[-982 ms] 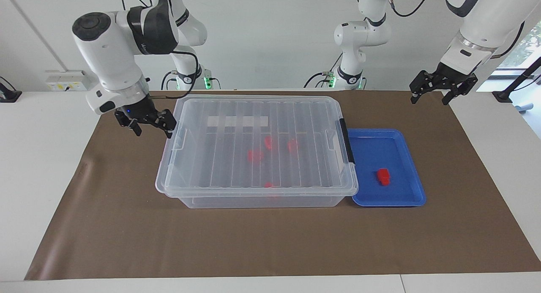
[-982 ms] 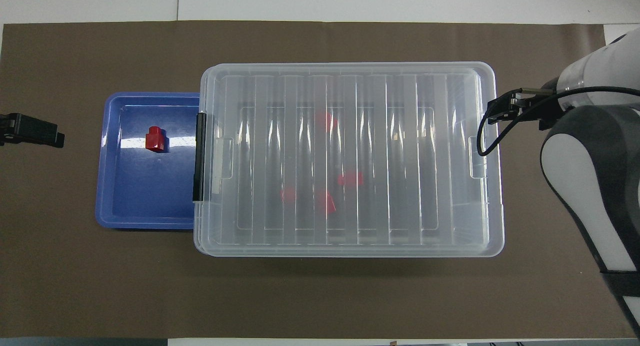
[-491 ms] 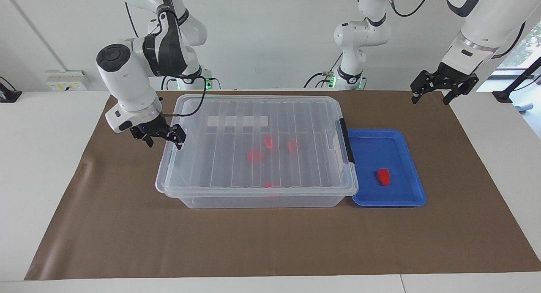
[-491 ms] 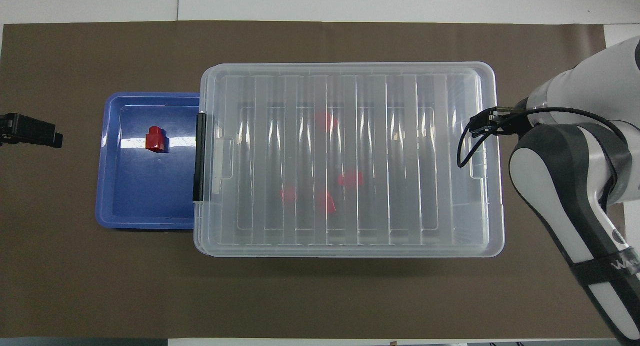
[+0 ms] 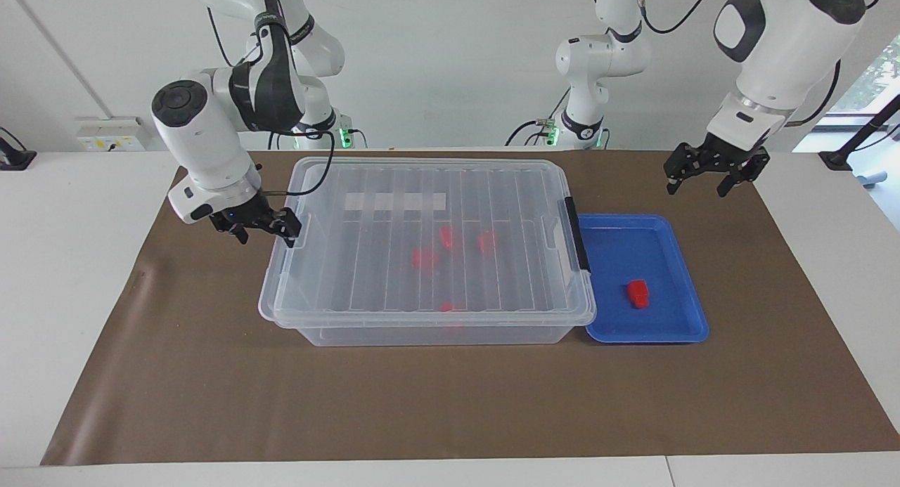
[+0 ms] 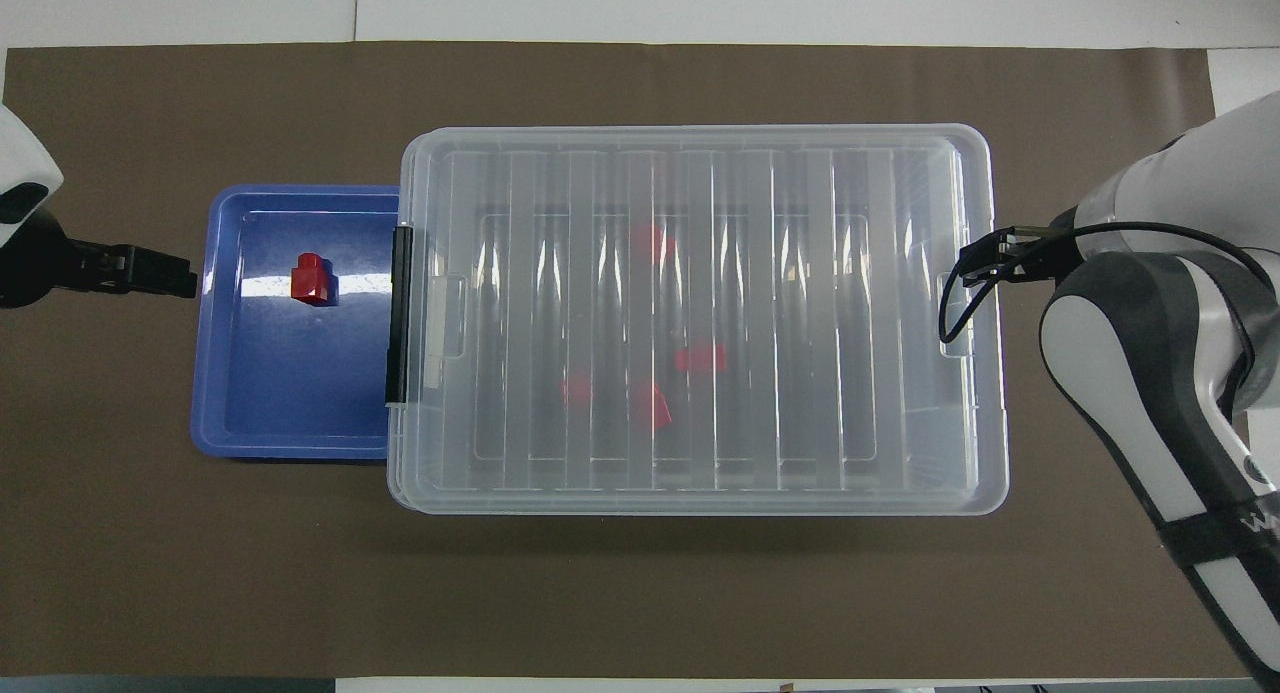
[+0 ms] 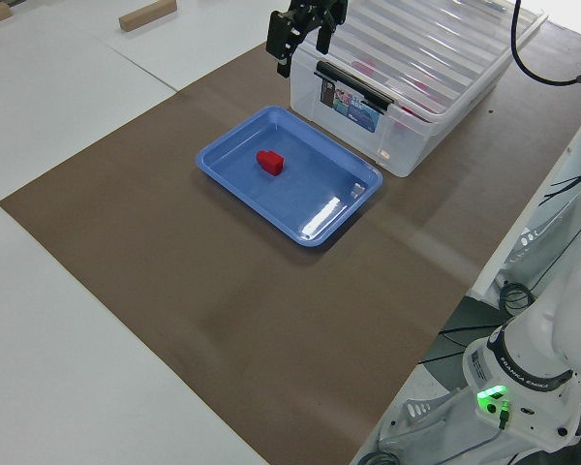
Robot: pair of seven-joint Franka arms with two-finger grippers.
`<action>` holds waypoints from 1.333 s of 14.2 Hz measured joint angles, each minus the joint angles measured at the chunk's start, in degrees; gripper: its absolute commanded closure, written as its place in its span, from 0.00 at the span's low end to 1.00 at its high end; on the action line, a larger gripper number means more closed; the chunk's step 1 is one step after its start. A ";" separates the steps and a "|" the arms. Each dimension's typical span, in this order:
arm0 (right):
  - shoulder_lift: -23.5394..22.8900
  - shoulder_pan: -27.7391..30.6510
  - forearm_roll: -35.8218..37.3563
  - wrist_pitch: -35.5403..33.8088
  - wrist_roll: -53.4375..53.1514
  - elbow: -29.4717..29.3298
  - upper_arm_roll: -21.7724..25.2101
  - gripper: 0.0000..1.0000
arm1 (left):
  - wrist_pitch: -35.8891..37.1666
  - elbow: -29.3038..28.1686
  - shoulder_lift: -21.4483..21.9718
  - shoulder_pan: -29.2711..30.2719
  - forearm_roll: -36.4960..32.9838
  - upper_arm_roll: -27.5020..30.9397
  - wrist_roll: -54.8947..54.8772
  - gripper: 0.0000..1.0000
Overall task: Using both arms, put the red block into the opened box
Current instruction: 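Reach the right gripper to the lid edge while the left gripper approaches the block, then open the lid with the right gripper while the left gripper grasps the block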
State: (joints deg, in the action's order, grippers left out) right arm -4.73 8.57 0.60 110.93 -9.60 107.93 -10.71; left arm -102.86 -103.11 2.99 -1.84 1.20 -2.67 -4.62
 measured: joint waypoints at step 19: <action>0.38 0.83 -0.02 0.34 15.12 0.43 7.89 0.00 | -35.04 -15.44 -18.13 -2.17 0.00 0.34 1.39 0.00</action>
State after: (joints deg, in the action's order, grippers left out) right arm -4.35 9.40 0.58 111.27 5.52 108.36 -2.82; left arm -137.91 -118.55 -15.15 -4.00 1.20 -2.33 -3.24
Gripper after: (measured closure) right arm 0.000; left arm 0.000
